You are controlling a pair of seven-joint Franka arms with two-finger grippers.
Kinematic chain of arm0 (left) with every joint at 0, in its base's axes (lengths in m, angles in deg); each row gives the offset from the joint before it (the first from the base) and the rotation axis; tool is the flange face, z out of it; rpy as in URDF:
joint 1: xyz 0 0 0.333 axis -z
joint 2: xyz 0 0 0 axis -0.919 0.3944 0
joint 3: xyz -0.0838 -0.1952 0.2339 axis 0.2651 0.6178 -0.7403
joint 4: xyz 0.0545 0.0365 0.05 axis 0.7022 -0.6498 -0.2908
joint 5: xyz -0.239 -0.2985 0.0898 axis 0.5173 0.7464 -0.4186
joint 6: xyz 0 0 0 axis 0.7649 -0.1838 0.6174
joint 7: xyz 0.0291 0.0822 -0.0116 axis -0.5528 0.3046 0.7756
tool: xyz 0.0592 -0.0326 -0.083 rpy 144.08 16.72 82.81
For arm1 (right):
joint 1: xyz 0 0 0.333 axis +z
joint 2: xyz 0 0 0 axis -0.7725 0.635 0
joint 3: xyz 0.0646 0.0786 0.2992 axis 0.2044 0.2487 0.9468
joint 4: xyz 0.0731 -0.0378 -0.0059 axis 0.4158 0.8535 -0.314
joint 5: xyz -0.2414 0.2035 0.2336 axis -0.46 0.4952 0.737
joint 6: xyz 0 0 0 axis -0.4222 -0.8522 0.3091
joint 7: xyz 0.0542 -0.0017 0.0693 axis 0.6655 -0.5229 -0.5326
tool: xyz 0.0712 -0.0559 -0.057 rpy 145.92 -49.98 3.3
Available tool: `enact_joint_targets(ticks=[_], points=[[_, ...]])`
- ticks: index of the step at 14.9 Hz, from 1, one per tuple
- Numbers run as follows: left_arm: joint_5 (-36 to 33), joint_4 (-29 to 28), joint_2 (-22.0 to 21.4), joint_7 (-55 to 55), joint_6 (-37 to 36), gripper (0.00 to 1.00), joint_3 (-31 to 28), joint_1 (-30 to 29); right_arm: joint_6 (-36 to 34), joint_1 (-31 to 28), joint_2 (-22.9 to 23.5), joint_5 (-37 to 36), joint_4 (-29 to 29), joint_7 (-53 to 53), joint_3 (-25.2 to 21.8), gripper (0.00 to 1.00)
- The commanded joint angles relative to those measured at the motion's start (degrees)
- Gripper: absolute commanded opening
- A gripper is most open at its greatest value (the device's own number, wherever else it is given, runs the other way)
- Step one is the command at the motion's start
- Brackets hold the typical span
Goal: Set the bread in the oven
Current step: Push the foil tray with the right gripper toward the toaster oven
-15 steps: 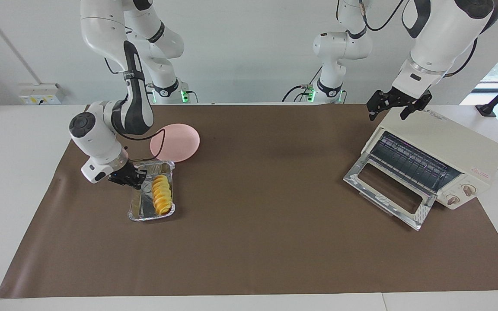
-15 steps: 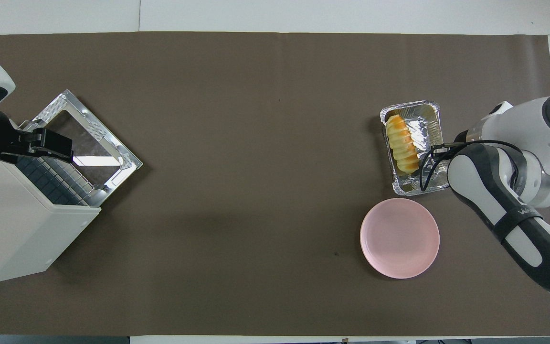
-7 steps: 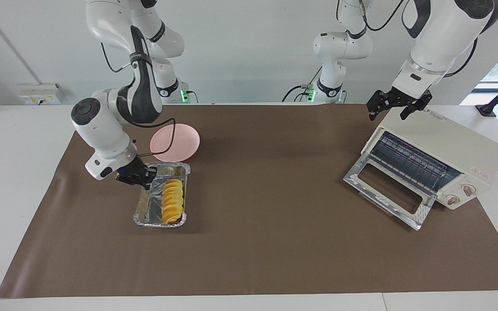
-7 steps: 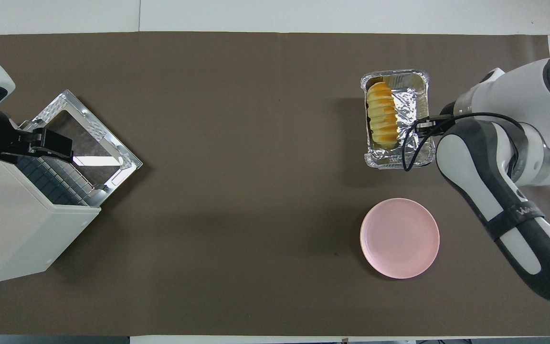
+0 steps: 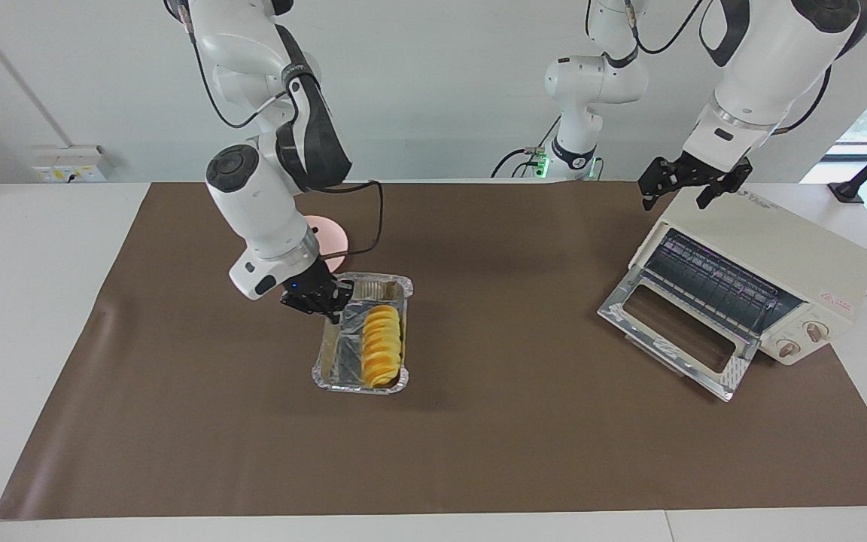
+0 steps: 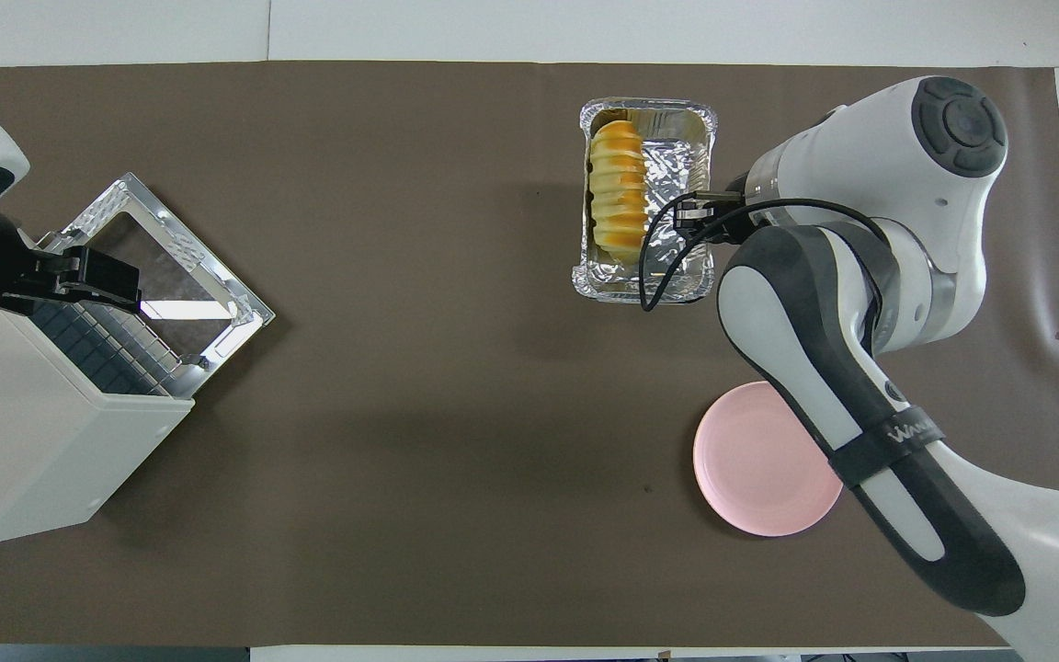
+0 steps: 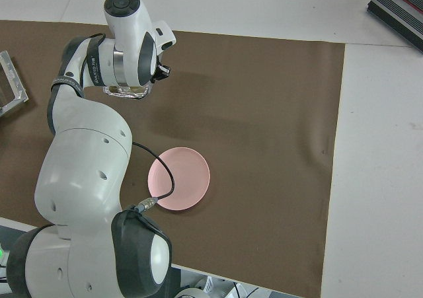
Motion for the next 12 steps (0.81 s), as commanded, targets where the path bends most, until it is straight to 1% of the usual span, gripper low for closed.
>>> enact_joint_targets(ticks=[1,3,5,8,9,11,12], points=[[0.96,-0.08,-0.67,-0.39,0.26,1.00,0.18,-0.58,3.19,5.52,4.24,1.89,-2.21,5.91,-0.19,0.00],[0.96,-0.08,-0.58,-0.39,0.26,1.00,0.18,-0.58,6.18,7.90,6.00,1.37,-1.52,8.82,-0.19,0.00],[0.96,-0.08,-0.67,-0.39,0.26,1.00,0.18,-0.58,9.43,9.31,6.97,1.28,0.85,10.76,-0.19,0.00],[0.96,-0.08,-0.67,-0.39,0.26,1.00,0.18,-0.58,10.76,9.76,7.41,1.19,2.35,11.56,-0.19,0.00],[0.96,-0.08,-0.58,-0.39,0.26,1.00,0.18,-0.58,11.90,9.85,7.41,1.19,3.49,11.47,-0.19,0.00],[0.96,-0.08,-0.58,-0.39,0.26,1.00,0.18,-0.58,16.98,9.76,6.71,1.10,8.22,11.21,-0.10,0.00],[0.96,-0.08,-0.58,-0.39,0.26,1.00,0.18,-0.58,17.79,9.76,6.54,1.10,9.29,11.21,-0.10,0.00]])
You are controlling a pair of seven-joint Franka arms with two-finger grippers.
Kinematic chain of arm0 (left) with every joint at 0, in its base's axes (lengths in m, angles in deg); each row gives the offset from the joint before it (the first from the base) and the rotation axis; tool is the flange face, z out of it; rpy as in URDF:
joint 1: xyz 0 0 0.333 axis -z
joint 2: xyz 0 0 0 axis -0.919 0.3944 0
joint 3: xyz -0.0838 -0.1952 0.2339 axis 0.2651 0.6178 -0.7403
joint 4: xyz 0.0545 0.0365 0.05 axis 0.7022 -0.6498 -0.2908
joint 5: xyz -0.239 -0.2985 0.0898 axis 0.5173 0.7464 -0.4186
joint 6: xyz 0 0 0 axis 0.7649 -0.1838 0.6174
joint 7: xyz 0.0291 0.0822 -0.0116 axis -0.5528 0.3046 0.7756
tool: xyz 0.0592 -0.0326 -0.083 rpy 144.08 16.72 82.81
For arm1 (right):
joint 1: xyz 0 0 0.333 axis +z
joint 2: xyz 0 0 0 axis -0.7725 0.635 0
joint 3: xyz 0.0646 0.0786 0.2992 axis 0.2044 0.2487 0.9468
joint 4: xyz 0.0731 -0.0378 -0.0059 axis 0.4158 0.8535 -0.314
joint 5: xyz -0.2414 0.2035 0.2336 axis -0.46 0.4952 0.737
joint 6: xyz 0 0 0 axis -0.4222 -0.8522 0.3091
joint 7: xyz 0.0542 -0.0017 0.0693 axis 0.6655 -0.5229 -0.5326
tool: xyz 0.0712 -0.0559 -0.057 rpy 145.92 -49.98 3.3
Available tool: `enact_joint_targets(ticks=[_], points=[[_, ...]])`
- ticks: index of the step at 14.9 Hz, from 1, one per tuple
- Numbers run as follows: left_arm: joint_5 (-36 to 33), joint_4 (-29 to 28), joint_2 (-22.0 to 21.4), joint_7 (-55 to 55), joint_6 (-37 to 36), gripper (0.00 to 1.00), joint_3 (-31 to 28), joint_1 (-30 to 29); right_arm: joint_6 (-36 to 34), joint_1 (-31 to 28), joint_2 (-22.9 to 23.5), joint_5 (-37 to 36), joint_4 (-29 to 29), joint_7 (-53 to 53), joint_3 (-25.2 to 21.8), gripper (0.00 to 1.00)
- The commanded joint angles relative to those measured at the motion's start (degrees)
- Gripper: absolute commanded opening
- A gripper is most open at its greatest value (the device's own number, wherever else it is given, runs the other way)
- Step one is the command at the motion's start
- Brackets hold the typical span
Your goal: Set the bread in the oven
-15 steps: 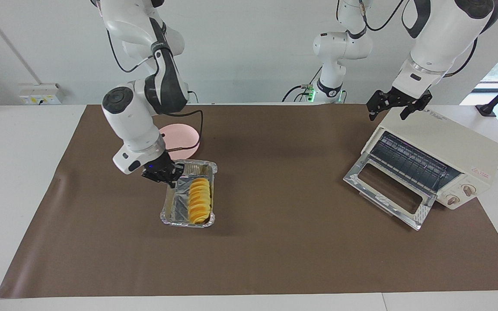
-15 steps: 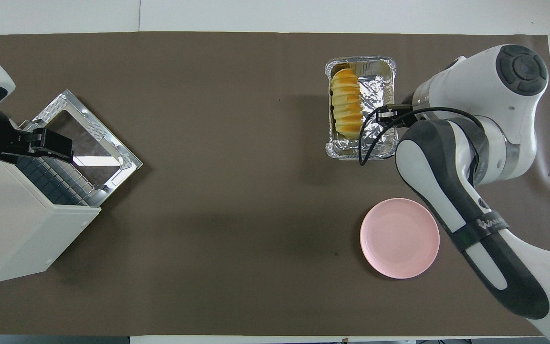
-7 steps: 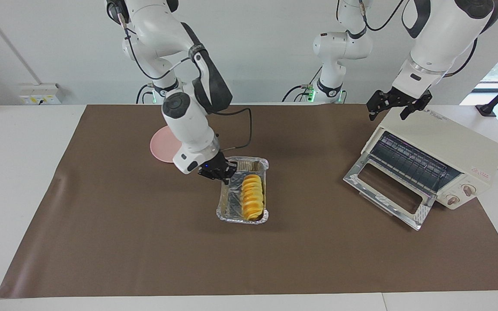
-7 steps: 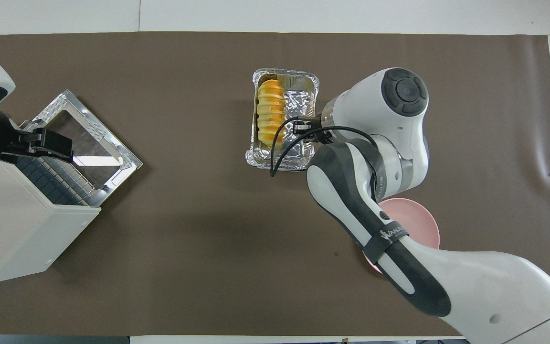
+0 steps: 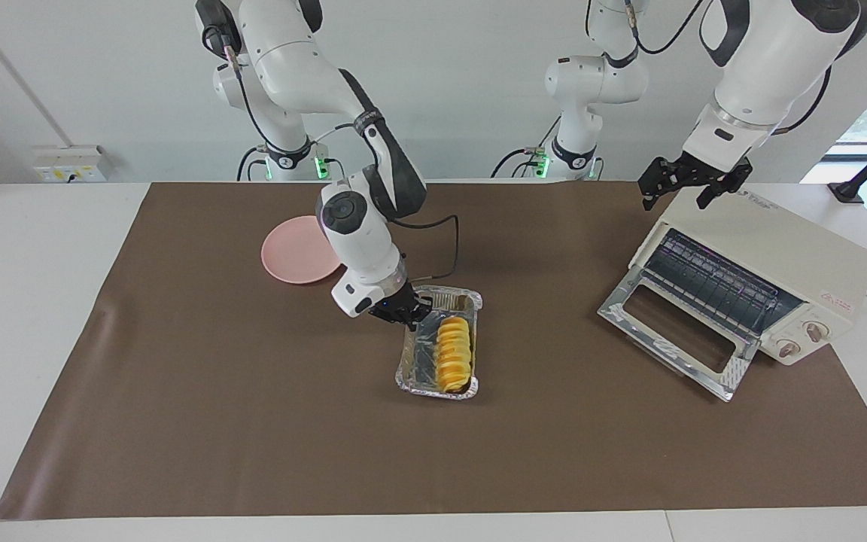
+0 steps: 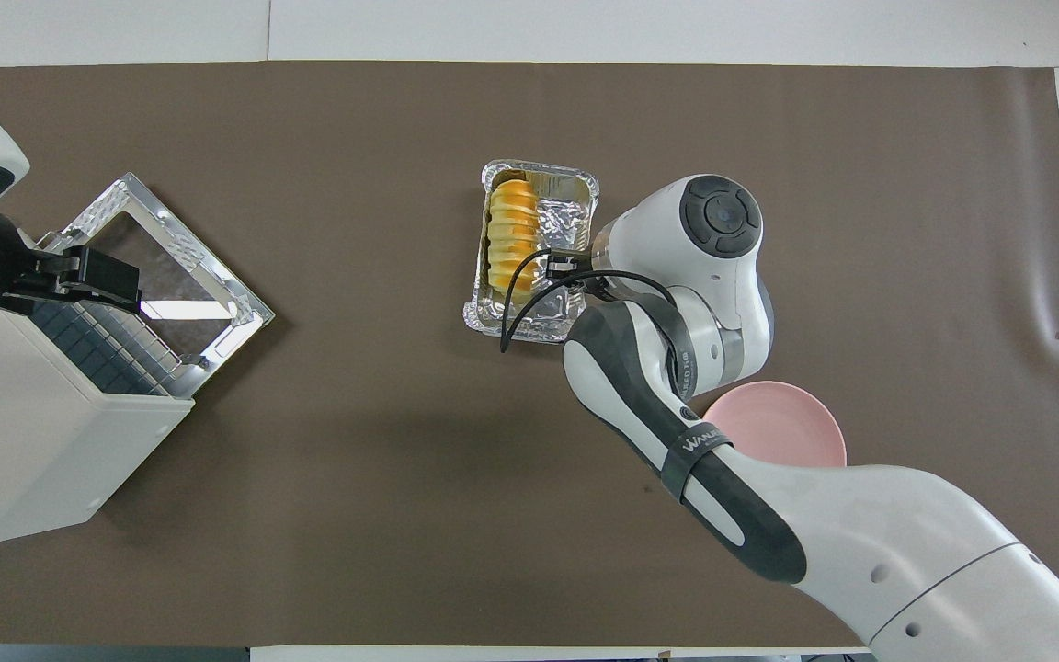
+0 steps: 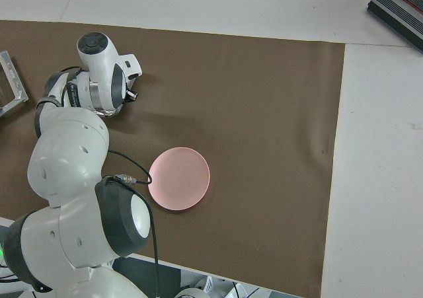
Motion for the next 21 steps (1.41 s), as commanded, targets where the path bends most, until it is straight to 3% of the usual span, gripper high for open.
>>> enact_joint_targets(ticks=[1,2,3,4,9,12,15,18,21], points=[[0.96,-0.08,-0.58,-0.39,0.26,1.00,0.18,-0.58,2.98,-0.34,-2.10,0.26,4.76,0.39,0.26,0.16],[0.96,-0.08,-0.58,-0.39,0.26,1.00,0.18,-0.58,1.58,-0.43,-2.19,0.35,4.24,0.48,0.18,0.57],[0.96,-0.08,-0.58,-0.39,0.26,1.00,0.18,-0.58,0.53,-0.52,-2.45,0.26,3.89,0.39,0.00,0.92],[0.96,-0.08,-0.58,-0.39,0.26,1.00,0.18,-0.67,-0.96,-1.13,-4.11,0.18,3.80,-0.05,-0.09,1.00],[0.96,-0.08,-0.58,-0.39,0.26,1.00,0.18,-0.58,-19.93,-10.34,-13.77,-0.52,-1.73,-7.85,-0.61,1.00],[0.96,-0.08,-0.58,-0.39,0.26,1.00,0.18,-0.58,-27.32,-15.01,-20.89,-6.92,-0.95,-13.13,-0.53,1.00],[0.96,-0.08,-0.58,-0.39,0.26,1.00,0.18,-0.58,-36.81,-21.32,-27.65,-8.53,-0.86,-20.59,-0.61,1.00],[0.96,-0.08,-0.58,-0.39,0.26,1.00,0.18,-0.58,-43.41,-26.69,-31.01,-9.66,-0.86,-27.19,-0.61,1.00],[0.96,-0.08,-0.67,-0.30,-0.26,1.00,0.18,-0.67,-46.33,-27.67,-32.16,-13.79,-0.60,-28.53,-0.61,1.00]])
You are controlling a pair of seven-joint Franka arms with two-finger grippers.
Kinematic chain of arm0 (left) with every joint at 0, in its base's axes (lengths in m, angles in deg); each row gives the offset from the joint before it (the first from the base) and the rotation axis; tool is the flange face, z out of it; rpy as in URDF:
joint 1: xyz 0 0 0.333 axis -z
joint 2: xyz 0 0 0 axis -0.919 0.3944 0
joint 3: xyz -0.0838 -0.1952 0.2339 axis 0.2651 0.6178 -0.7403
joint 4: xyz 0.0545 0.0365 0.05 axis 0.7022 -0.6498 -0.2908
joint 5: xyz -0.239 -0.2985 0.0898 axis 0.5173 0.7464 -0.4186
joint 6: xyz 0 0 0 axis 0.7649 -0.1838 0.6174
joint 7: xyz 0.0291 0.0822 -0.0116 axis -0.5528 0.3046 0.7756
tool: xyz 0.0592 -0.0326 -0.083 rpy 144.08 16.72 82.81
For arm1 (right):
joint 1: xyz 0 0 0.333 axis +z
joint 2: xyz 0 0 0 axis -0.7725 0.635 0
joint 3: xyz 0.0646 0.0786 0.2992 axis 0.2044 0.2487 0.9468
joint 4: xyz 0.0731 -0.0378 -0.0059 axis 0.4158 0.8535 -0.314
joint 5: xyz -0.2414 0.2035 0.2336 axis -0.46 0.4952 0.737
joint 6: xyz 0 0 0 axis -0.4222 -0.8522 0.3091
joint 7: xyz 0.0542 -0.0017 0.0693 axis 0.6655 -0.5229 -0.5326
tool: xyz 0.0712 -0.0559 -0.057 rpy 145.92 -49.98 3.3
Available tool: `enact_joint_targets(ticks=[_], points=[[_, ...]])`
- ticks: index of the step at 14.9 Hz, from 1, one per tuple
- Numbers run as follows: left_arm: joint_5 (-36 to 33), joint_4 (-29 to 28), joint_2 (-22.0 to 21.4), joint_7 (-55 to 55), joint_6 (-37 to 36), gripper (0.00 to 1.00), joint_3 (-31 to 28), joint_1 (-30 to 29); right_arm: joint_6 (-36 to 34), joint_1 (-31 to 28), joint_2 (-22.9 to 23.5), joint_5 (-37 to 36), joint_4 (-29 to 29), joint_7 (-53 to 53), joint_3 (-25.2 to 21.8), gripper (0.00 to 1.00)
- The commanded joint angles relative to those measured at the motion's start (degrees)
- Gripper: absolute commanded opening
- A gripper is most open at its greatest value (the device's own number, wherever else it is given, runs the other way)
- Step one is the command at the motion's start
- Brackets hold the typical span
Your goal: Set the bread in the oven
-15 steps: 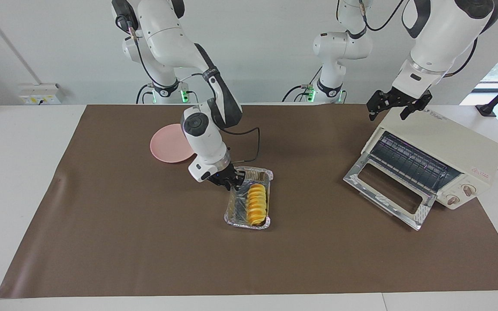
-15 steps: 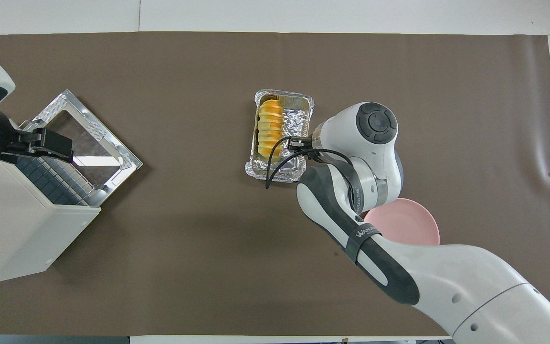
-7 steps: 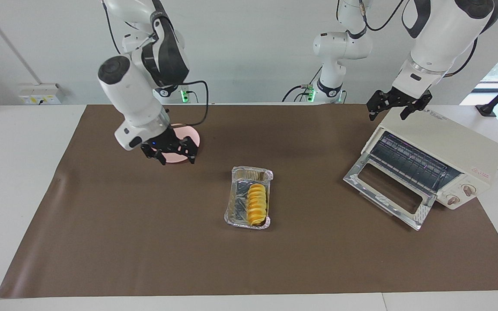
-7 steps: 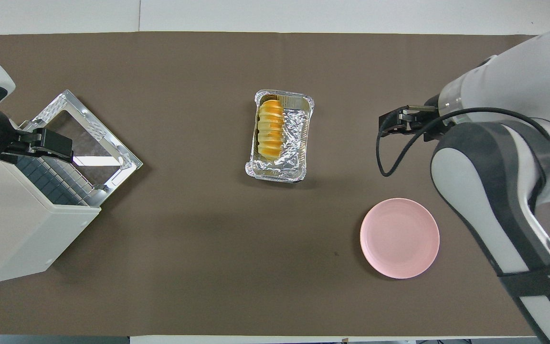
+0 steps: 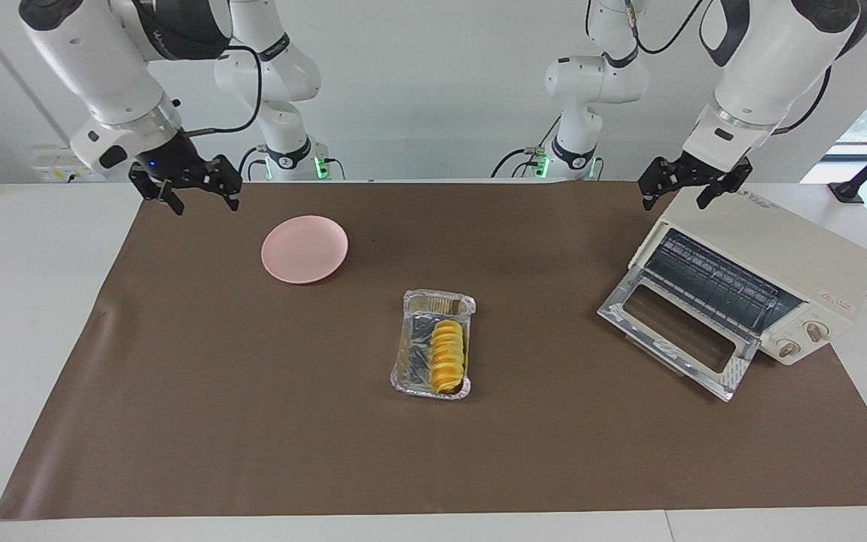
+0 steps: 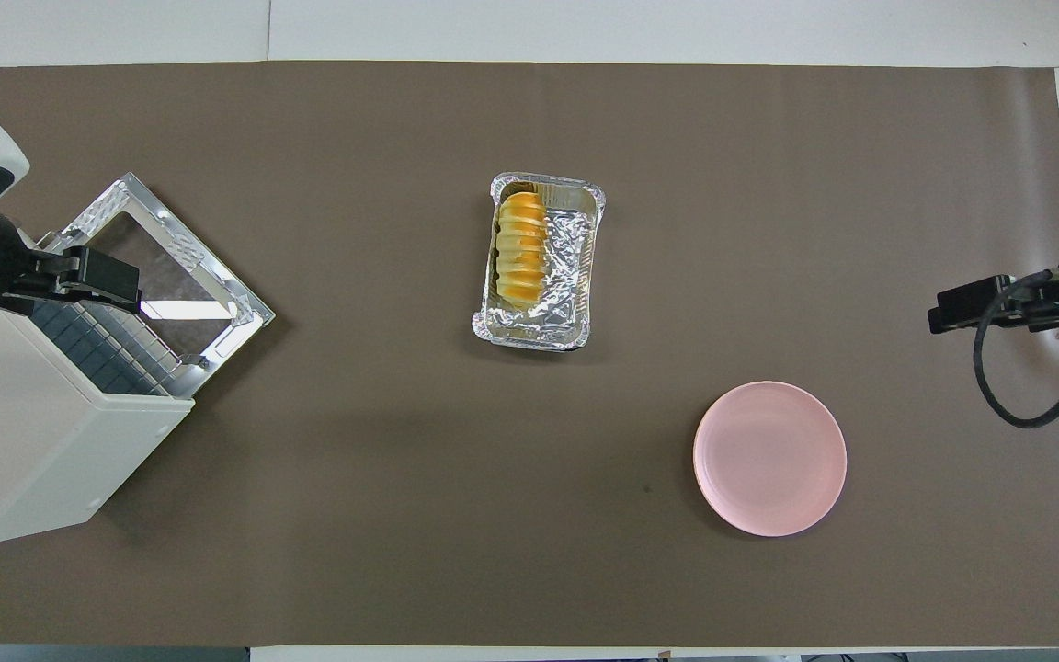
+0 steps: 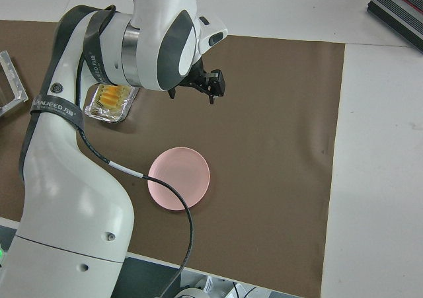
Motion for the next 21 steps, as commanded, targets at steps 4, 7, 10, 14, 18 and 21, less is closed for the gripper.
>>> enact_joint_targets(ticks=[4,7,10,14,18,21], points=[[0.96,-0.26,-1.20,-0.30,-2.73,1.00,0.18,-1.73,-0.18,-0.69,-0.01,-5.32,-0.27,-1.10,0.91,1.00],[1.14,-0.43,-1.46,0.57,-1.60,1.00,0.62,-0.67,-0.27,-1.04,-0.18,-5.32,0.25,-0.66,0.91,1.00],[5.60,0.18,-0.06,1.20,1.93,1.00,0.97,1.25,-0.27,-1.48,-0.62,-5.24,1.22,-0.40,0.91,1.00],[7.91,5.36,8.96,2.85,2.11,1.00,1.77,11.50,0.87,-1.57,-0.27,-5.06,0.78,-0.05,0.99,1.00],[8.17,17.65,22.07,12.78,4.11,1.00,1.59,20.40,1.58,-1.31,-0.10,-4.45,0.78,1.89,1.08,1.00],[8.09,20.56,27.96,22.44,11.05,1.00,1.50,24.89,1.84,-1.05,0.60,-4.18,0.61,1.98,1.08,1.00]])
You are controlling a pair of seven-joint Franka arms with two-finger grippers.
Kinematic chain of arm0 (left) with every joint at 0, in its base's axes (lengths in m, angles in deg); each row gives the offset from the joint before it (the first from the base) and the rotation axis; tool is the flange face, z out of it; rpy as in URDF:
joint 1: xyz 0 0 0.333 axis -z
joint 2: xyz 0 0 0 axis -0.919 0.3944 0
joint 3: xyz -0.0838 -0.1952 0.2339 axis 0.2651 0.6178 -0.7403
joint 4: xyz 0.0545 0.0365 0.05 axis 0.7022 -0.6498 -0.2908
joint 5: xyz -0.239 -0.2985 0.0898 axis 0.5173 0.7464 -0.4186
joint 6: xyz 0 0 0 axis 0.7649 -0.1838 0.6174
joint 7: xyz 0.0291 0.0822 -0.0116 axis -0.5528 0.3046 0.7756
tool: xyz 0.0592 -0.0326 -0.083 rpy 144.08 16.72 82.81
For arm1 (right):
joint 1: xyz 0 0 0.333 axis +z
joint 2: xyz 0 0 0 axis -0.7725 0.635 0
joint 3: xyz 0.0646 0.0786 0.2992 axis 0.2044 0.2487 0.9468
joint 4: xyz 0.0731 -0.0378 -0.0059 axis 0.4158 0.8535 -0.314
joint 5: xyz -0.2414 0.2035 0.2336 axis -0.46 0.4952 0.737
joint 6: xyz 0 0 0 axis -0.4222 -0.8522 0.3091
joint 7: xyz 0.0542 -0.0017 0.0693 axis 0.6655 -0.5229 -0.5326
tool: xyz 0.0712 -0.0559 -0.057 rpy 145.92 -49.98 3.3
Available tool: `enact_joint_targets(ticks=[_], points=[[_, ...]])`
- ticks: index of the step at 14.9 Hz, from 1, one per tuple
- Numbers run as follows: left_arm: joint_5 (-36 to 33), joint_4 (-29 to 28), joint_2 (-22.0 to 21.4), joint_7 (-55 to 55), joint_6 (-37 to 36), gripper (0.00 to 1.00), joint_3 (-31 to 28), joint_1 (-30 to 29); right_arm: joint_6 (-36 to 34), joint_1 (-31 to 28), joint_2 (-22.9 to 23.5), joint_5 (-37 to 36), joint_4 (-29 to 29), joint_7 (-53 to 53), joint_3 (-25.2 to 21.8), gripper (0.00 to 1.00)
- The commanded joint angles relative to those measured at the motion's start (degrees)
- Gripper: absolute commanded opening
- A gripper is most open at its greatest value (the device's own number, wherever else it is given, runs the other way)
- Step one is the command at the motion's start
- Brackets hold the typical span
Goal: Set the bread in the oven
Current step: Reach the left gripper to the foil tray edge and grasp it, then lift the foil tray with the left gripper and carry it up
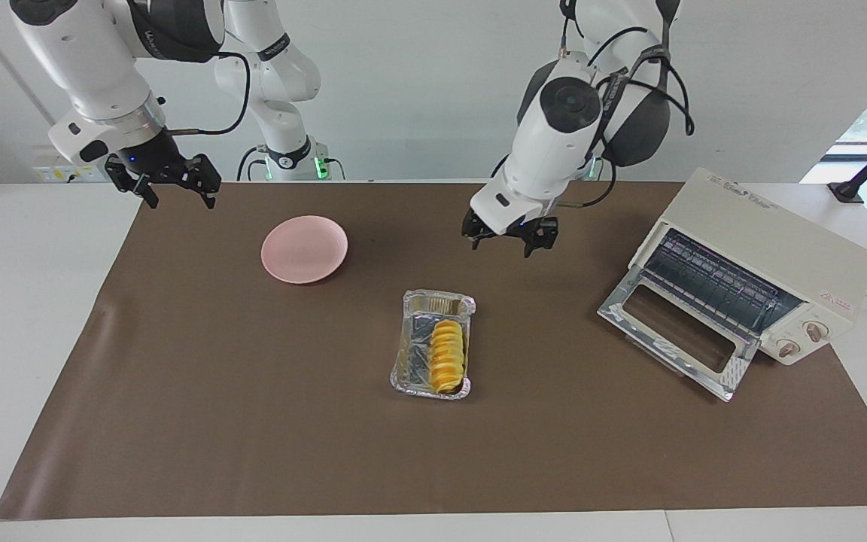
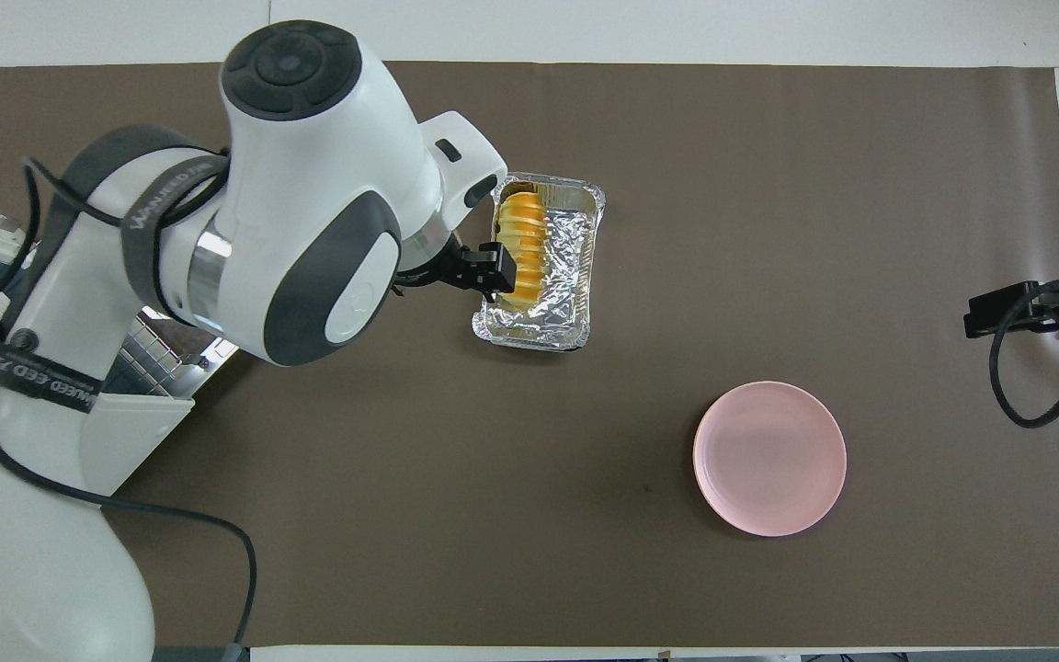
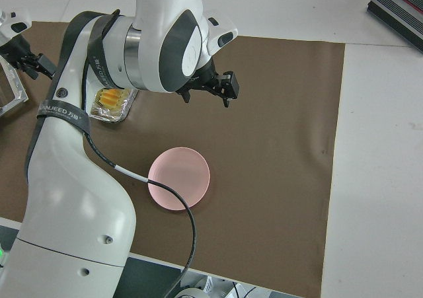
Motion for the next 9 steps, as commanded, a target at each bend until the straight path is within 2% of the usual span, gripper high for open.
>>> enact_joint_targets(ticks=[1,3,4,6,9], points=[[0.15,6.81,6.86,5.24,2.81,1.00,-1.36,4.51,1.03,-0.28,0.52,0.35,0.31,1.07,0.61,1.00],[0.06,10.93,12.65,8.65,6.32,1.00,-1.45,6.19,0.86,-0.54,1.13,2.27,-0.56,1.08,0.61,1.00],[-0.02,11.13,14.25,11.19,8.43,1.00,-1.53,8.55,0.42,-0.71,2.27,2.54,-2.31,1.08,0.52,0.99],[0.06,11.13,16.98,13.32,12.04,1.00,-3.20,11.55,-1.68,-0.80,4.30,2.55,-5.39,1.08,0.52,0.99],[0.06,11.04,18.83,14.12,14.77,1.00,-4.00,13.31,-1.52,-0.71,4.22,2.20,-4.87,1.16,0.52,1.00]])
